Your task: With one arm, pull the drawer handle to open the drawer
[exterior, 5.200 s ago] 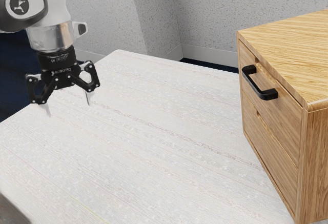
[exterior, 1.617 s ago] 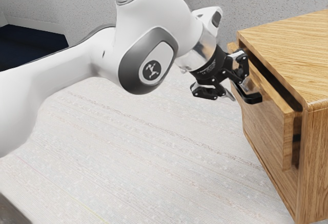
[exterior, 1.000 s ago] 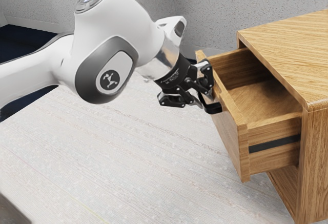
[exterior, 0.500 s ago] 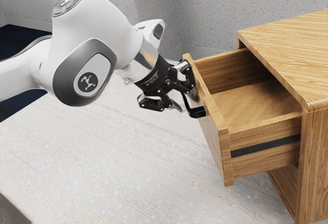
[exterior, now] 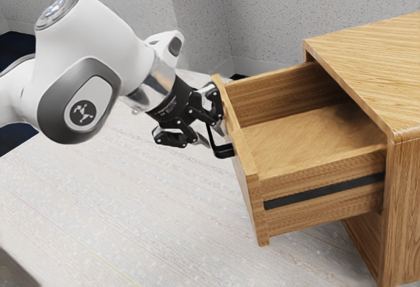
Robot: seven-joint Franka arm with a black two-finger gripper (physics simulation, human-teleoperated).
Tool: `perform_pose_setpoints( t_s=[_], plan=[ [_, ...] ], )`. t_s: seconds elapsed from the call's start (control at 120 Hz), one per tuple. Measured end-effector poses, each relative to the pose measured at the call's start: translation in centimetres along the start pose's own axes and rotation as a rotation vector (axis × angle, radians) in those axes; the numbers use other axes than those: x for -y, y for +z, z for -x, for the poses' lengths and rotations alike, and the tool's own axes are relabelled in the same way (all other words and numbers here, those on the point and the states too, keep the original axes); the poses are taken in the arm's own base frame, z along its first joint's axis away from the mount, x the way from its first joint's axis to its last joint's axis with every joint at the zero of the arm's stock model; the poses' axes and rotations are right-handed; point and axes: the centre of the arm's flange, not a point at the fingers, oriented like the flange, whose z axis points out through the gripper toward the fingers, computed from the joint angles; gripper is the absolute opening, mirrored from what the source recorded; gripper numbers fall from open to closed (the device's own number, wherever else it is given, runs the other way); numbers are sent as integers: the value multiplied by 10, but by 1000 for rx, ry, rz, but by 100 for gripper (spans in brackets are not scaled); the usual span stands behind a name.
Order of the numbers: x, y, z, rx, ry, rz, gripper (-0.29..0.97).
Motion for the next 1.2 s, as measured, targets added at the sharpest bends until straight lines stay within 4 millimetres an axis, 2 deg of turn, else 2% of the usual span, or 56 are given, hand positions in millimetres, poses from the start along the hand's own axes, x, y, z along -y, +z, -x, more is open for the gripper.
perform_pose_setpoints(
  t_s=[0.517,0.883,1.2],
  plan=[
    [34,-16,-5,-2,-38,3,14],
    [47,-24,-8,-10,-43,11,20],
    [67,-33,-7,-16,-53,10,21]
  ],
)
